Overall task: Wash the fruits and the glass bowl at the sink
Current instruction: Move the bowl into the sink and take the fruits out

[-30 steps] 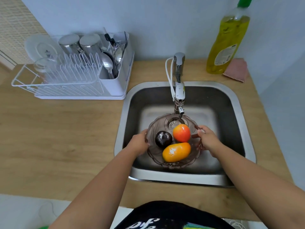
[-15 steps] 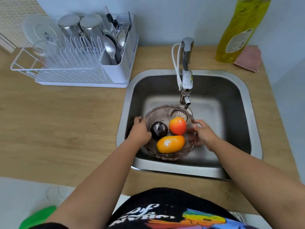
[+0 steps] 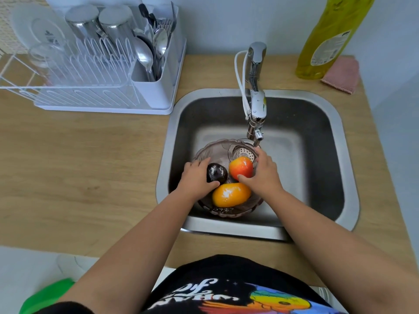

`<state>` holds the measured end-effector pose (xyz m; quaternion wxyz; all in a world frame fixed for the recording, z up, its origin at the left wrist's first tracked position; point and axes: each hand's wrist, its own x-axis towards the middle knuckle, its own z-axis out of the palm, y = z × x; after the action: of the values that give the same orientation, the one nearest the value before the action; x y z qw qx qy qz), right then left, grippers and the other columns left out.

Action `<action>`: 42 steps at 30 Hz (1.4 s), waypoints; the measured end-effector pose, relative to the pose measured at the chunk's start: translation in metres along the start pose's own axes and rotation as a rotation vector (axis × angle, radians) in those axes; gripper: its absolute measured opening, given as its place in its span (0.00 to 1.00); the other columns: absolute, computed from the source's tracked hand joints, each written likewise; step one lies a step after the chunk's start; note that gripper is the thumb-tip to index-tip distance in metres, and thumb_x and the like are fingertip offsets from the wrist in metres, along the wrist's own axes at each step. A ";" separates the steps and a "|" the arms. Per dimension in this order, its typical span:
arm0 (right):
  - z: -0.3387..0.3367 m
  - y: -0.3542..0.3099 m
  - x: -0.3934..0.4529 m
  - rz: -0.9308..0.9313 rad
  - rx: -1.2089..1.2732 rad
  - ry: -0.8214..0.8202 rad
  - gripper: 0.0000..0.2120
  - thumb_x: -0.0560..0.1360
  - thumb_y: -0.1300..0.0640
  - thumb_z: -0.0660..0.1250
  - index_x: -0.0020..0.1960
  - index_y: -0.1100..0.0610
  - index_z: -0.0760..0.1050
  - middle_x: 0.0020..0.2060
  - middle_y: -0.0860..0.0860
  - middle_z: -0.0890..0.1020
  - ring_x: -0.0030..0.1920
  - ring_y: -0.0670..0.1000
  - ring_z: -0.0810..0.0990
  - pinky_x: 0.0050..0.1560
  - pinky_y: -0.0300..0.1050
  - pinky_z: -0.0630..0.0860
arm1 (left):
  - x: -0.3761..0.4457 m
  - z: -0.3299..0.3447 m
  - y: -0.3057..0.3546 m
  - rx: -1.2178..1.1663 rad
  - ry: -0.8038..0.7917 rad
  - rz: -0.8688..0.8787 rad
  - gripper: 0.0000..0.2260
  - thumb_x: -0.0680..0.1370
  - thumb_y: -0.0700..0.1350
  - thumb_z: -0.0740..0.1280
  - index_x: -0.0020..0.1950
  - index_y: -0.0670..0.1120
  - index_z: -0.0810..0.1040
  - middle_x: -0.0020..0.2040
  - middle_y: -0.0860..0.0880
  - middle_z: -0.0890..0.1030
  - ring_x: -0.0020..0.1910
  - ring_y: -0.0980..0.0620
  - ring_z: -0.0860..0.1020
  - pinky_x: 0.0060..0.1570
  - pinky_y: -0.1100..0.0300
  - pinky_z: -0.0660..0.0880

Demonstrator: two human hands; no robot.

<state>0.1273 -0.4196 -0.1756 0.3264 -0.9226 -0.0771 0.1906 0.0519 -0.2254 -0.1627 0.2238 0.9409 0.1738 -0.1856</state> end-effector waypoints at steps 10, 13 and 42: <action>0.012 -0.009 0.007 0.037 -0.131 0.026 0.43 0.65 0.46 0.77 0.73 0.50 0.59 0.69 0.53 0.71 0.67 0.58 0.69 0.63 0.54 0.68 | 0.006 0.001 0.003 -0.154 0.028 -0.008 0.37 0.69 0.56 0.77 0.74 0.48 0.69 0.70 0.46 0.76 0.69 0.45 0.72 0.67 0.53 0.69; 0.010 -0.009 0.008 0.038 -0.078 0.036 0.39 0.65 0.48 0.78 0.69 0.52 0.63 0.66 0.52 0.73 0.65 0.57 0.69 0.63 0.54 0.68 | 0.004 -0.002 0.006 -0.183 0.045 0.000 0.36 0.69 0.54 0.78 0.73 0.48 0.70 0.69 0.46 0.76 0.68 0.46 0.73 0.66 0.53 0.71; -0.055 0.057 0.016 0.393 0.248 0.329 0.35 0.63 0.56 0.80 0.64 0.57 0.66 0.64 0.55 0.68 0.60 0.58 0.74 0.57 0.50 0.73 | 0.138 0.026 0.169 -0.234 -0.023 0.309 0.34 0.67 0.47 0.78 0.72 0.47 0.71 0.64 0.43 0.72 0.63 0.43 0.74 0.63 0.56 0.70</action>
<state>0.1653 -0.4911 -0.1770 0.4017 -0.8913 0.1813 0.1060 0.2347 -0.3465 -0.1832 0.3594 0.9218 0.0453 -0.1382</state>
